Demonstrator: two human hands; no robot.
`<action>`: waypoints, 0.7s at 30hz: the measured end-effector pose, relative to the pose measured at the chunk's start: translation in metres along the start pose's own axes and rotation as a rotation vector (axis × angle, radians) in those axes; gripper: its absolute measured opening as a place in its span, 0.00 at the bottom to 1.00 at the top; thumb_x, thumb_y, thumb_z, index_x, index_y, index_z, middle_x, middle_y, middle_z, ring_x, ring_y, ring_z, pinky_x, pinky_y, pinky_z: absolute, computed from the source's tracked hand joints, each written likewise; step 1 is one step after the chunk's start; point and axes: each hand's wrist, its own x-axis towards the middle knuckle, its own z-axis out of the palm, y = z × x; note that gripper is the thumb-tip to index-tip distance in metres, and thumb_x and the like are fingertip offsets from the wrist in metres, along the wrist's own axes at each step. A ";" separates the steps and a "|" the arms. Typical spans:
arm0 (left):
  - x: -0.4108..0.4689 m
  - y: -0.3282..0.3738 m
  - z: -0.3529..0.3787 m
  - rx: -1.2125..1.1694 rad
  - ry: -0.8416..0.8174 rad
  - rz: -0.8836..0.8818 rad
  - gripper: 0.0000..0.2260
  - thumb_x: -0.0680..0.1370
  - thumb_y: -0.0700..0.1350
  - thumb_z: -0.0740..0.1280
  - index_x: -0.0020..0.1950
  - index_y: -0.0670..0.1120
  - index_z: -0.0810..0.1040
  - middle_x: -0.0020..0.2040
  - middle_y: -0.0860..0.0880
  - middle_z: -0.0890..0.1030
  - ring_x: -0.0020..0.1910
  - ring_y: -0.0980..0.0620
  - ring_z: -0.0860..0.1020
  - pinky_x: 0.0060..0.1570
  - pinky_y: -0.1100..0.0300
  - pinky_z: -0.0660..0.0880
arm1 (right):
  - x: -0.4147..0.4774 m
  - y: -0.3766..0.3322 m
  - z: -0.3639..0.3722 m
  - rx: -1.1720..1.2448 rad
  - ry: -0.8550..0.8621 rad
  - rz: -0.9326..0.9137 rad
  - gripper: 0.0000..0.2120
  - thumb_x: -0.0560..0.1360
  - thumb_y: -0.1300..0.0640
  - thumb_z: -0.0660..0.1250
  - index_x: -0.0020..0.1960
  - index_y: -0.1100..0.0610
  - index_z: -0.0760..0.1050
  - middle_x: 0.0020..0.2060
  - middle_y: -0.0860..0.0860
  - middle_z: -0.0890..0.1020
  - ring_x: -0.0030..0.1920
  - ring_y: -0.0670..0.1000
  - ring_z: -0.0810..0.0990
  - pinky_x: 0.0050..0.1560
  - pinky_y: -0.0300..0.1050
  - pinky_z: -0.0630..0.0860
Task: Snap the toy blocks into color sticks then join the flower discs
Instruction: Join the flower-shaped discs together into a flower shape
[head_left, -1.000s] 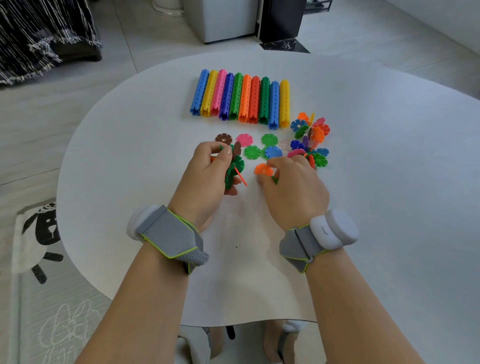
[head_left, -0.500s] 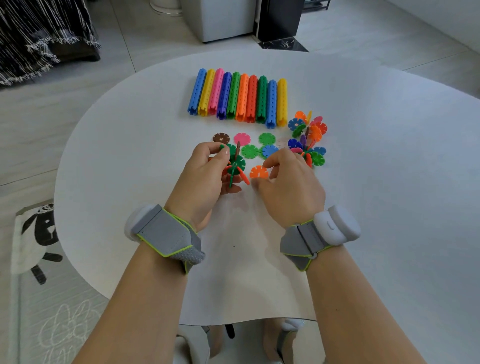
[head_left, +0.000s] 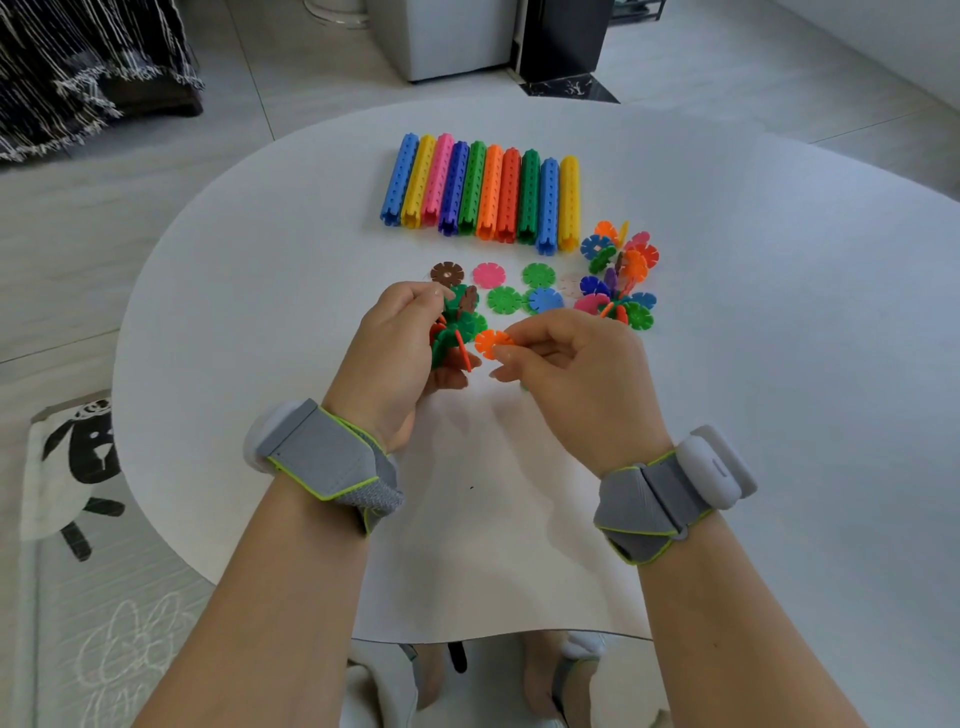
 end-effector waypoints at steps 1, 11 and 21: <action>0.000 0.000 0.000 -0.009 -0.002 -0.001 0.10 0.82 0.44 0.54 0.47 0.48 0.74 0.42 0.44 0.76 0.33 0.49 0.76 0.27 0.62 0.74 | -0.001 -0.001 0.001 0.008 0.001 -0.010 0.03 0.73 0.61 0.71 0.43 0.54 0.80 0.35 0.43 0.83 0.35 0.40 0.83 0.43 0.36 0.79; 0.002 0.000 -0.002 -0.012 0.016 -0.007 0.11 0.82 0.44 0.54 0.45 0.48 0.74 0.40 0.44 0.75 0.29 0.50 0.74 0.27 0.61 0.70 | -0.002 -0.003 0.005 -0.064 0.006 -0.078 0.04 0.74 0.60 0.69 0.44 0.51 0.77 0.36 0.44 0.82 0.33 0.41 0.82 0.42 0.40 0.80; 0.003 -0.002 -0.002 0.063 -0.012 0.002 0.07 0.81 0.45 0.55 0.50 0.47 0.72 0.44 0.43 0.73 0.31 0.48 0.74 0.29 0.58 0.69 | 0.000 0.000 0.006 -0.174 0.042 -0.175 0.10 0.76 0.62 0.66 0.55 0.54 0.81 0.41 0.46 0.83 0.38 0.39 0.82 0.46 0.33 0.77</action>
